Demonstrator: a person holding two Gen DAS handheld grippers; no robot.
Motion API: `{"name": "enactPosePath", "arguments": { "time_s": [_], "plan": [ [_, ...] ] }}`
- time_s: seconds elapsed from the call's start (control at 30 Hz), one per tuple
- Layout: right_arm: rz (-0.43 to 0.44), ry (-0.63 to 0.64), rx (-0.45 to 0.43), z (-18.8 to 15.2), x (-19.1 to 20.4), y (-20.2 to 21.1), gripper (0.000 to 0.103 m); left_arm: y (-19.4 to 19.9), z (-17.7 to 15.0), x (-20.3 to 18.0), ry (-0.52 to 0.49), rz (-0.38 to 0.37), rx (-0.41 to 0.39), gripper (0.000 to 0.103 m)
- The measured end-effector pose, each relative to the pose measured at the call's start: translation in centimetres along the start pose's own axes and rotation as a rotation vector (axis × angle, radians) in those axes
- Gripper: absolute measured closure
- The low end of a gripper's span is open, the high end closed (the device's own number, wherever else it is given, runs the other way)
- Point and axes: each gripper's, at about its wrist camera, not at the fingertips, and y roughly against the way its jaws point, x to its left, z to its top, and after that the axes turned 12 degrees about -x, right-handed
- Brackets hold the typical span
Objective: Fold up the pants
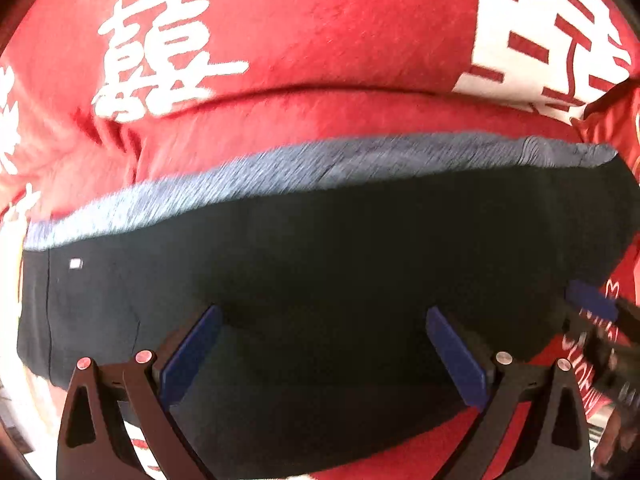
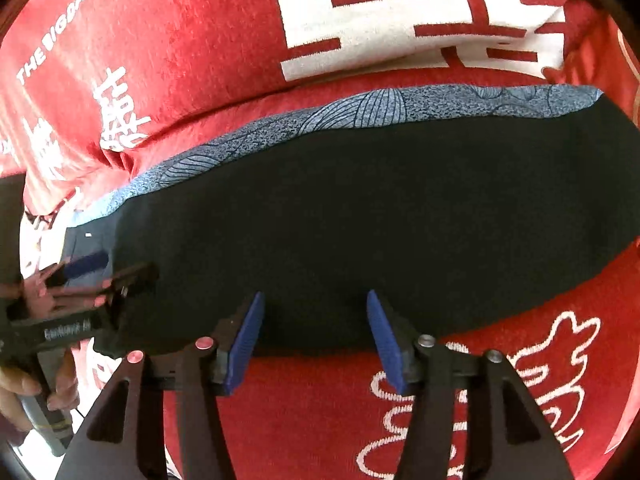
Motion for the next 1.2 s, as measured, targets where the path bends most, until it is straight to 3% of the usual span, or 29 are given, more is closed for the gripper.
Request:
{"name": "enactPosePath", "arguments": {
  "time_s": [0.27, 0.47, 0.67, 0.77, 0.8, 1.03, 1.2],
  "plan": [
    [0.095, -0.172, 0.023, -0.2, -3.2, 2.0, 0.045, -1.5, 1.7, -4.1, -0.005, -0.021, 0.017, 0.0],
    [0.083, -0.266, 0.017, -1.1, -7.5, 4.0, 0.045, -1.5, 2.9, -7.5, -0.023, -0.041, 0.006, 0.0],
    [0.058, -0.46, -0.093, -1.1, -13.8, 6.1, 0.045, -1.9, 4.2, -11.0, 0.023, -0.059, -0.017, 0.0],
    [0.048, -0.545, -0.145, -1.1, -16.6, 6.7, 0.045, -3.3, 3.8, -12.7, -0.001, -0.036, -0.003, 0.0],
    [0.042, -0.56, -0.161, -1.2, -17.4, 6.8, 0.045, -4.1, 3.4, -13.2, -0.009, -0.024, 0.023, 0.0],
    [0.06, -0.632, -0.22, -2.2, -20.2, 5.8, 0.045, -4.2, 2.7, -13.6, -0.011, -0.019, -0.019, 0.0],
    [0.078, -0.603, -0.267, -1.5, -20.2, 5.2, 0.045, -4.1, 2.7, -13.5, -0.012, -0.007, -0.023, 0.0]
  ]
}}
